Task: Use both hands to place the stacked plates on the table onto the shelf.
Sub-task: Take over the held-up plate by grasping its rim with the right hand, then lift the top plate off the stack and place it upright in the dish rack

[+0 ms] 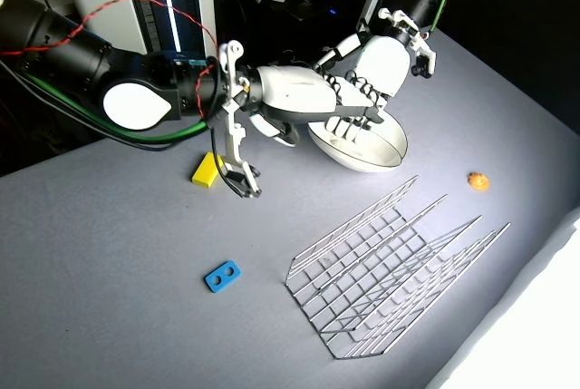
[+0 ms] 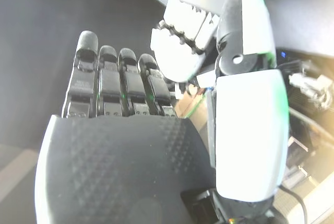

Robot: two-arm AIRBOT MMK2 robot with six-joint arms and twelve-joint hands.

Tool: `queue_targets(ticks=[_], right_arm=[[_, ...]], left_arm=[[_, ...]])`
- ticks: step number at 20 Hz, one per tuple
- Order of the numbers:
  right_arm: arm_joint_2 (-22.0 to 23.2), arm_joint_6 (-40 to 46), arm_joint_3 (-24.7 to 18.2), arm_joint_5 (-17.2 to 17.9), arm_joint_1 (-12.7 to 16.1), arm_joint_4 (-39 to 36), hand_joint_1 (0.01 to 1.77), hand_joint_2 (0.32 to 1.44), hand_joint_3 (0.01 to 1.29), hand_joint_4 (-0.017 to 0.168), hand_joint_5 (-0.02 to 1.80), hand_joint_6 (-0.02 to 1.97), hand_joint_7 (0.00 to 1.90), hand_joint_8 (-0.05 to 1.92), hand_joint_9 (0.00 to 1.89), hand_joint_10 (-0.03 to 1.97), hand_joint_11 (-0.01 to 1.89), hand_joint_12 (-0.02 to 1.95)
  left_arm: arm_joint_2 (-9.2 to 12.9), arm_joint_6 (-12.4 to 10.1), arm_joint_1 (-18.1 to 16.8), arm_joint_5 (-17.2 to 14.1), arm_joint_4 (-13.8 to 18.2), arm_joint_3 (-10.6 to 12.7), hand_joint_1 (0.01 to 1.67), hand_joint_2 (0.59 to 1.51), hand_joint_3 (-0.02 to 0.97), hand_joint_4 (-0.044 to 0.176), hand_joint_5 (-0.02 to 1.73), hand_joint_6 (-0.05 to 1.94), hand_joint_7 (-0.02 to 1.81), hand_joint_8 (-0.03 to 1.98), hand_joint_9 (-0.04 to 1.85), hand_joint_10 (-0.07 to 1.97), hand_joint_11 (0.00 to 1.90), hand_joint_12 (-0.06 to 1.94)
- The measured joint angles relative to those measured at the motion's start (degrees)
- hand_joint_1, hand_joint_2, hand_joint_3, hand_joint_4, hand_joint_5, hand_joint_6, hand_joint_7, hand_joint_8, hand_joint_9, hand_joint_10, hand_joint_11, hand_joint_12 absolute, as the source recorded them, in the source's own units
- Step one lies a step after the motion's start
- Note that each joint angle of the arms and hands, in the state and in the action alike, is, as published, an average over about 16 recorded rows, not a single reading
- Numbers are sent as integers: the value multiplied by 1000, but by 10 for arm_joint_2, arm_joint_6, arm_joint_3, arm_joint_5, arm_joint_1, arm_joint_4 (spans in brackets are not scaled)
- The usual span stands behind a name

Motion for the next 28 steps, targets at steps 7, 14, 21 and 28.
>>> queue_targets(ticks=[7, 14, 21, 28], right_arm=[[-44, -18, 45, -11, -4, 1, 1099, 985, 20, 4, 104, 20, 109, 13, 145, 14, 12, 808], [-95, -34, 92, -12, -11, 1, 1101, 981, 20, 4, 371, 26, 405, 17, 444, 36, 149, 1084], [-134, -42, 126, 5, -13, -4, 1086, 944, 17, -2, 706, 159, 769, 133, 827, 73, 489, 1200], [-150, -46, 139, 21, -12, -11, 1064, 915, 14, -6, 836, 570, 925, 458, 1011, 281, 762, 1184]], left_arm=[[0, 0, 0, 5, -8, -4, 18, 1072, 15, -8, -19, -29, -14, -23, -16, -10, 15, -6], [-1, 0, 0, 11, -16, -10, 17, 1077, 16, -8, -20, -29, -14, -24, -16, -10, 14, -7], [-1, 0, -1, 14, -25, -15, 18, 1084, 16, -9, -18, -29, -14, -21, -9, -11, 15, -7], [0, 0, -8, 9, -25, -8, 18, 1088, 15, -5, -16, -28, -11, -15, 2, -6, 15, -6]])
